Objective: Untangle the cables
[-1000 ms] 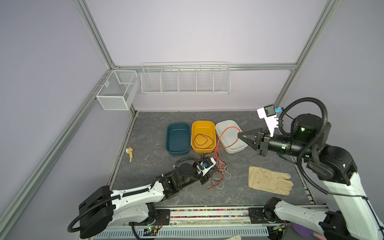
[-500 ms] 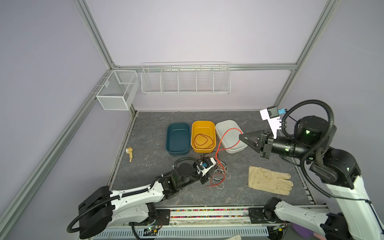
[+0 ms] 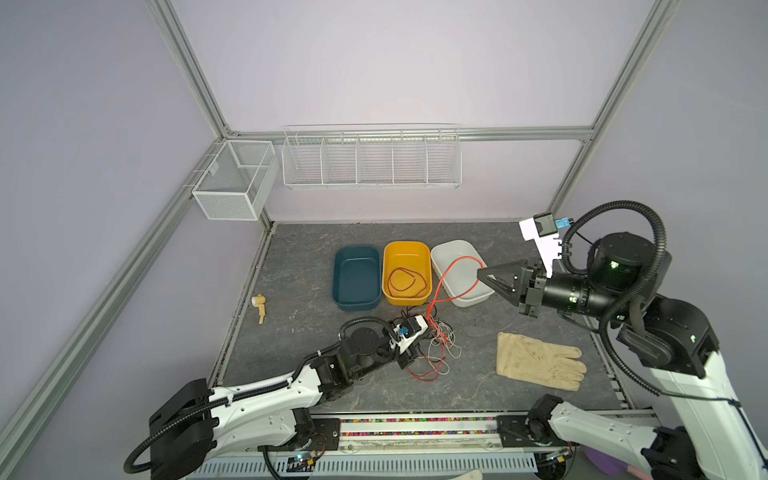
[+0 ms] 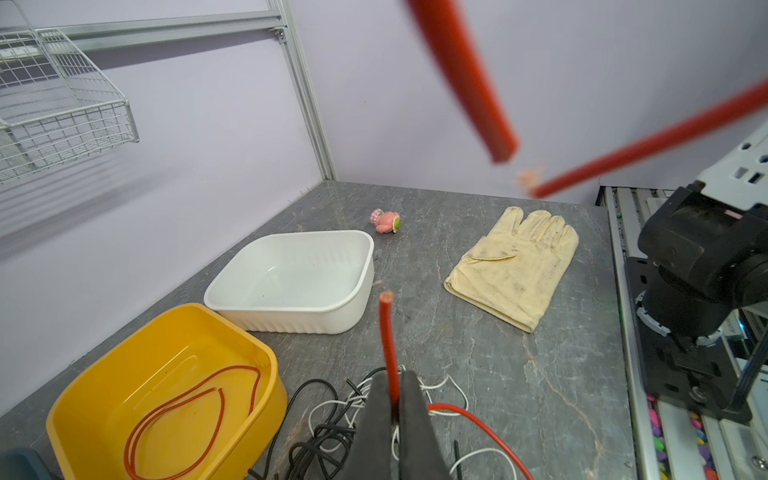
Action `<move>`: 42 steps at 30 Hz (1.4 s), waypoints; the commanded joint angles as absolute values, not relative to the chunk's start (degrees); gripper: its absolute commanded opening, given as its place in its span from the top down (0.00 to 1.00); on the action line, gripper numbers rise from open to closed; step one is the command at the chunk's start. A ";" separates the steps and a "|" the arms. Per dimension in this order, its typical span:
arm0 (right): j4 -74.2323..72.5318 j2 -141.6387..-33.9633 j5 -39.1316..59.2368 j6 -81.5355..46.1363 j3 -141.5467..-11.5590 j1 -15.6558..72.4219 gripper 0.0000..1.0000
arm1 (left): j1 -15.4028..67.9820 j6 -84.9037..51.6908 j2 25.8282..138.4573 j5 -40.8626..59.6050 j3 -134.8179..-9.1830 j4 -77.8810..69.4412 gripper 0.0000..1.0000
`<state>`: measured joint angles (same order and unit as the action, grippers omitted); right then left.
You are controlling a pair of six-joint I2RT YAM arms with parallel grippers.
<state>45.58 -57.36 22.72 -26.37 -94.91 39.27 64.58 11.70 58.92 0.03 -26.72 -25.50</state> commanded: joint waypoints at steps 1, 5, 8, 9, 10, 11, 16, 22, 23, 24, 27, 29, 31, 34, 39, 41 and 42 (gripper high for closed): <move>43.70 -56.53 22.12 -26.74 -94.22 39.62 0.94 | 64.89 12.94 56.92 -0.12 -26.30 -21.60 1.00; 43.43 -55.92 18.90 -26.46 -93.88 39.56 0.94 | 64.94 11.77 55.22 -2.10 -26.98 -18.24 1.00; 43.67 -55.32 14.48 -25.70 -93.91 39.44 0.94 | 64.95 11.43 53.29 -2.81 -27.61 -14.54 1.00; 43.89 -55.48 13.22 -25.30 -94.08 39.41 0.94 | 64.95 11.29 52.51 -2.88 -28.13 -12.68 1.00; 44.11 -55.64 12.00 -24.93 -94.21 39.37 0.94 | 64.95 11.18 51.98 -3.13 -28.80 -10.85 1.00; 44.33 -55.95 10.93 -24.33 -94.22 39.16 0.94 | 64.98 11.37 51.13 -3.19 -29.83 -7.75 1.00; 45.37 -59.42 7.65 -22.16 -94.06 38.11 0.94 | 64.95 13.49 45.87 -5.63 -32.26 3.69 1.00; 43.54 -65.26 3.48 -20.27 -93.33 37.28 0.94 | 64.95 18.73 39.10 -12.68 -30.67 8.44 1.00; 43.13 -66.61 2.67 -20.02 -93.34 37.11 0.94 | 64.96 20.37 38.16 -13.41 -29.90 7.95 1.00; 42.54 -68.05 2.10 -19.85 -93.42 36.81 0.94 | 64.93 21.90 37.34 -14.36 -29.04 6.98 1.00; 40.44 -72.61 1.12 -19.60 -93.73 36.19 0.94 | 64.94 25.02 35.87 -17.73 -25.45 1.47 1.00; 39.33 -75.77 0.95 -19.66 -94.56 35.91 0.94 | 64.67 26.19 35.42 -19.33 -23.08 -1.80 1.00; 38.35 -79.73 0.61 -19.42 -95.71 35.70 0.94 | 64.38 26.80 35.42 -21.30 -21.44 -3.99 1.00; 37.64 -85.63 -0.16 -18.90 -98.11 35.55 0.94 | 64.40 28.90 34.54 -23.11 -20.03 -4.97 1.00; 35.57 -94.02 -2.64 -17.78 -101.16 35.39 0.94 | 64.12 28.55 29.46 -25.75 -17.13 -7.60 1.00; 35.37 -97.69 -3.66 -17.46 -102.86 35.21 0.94 | 63.77 27.67 28.66 -25.24 -16.62 -7.56 1.00; 35.40 -99.61 -3.99 -17.30 -103.95 35.15 0.94 | 63.81 27.60 28.88 -24.98 -16.57 -7.41 1.00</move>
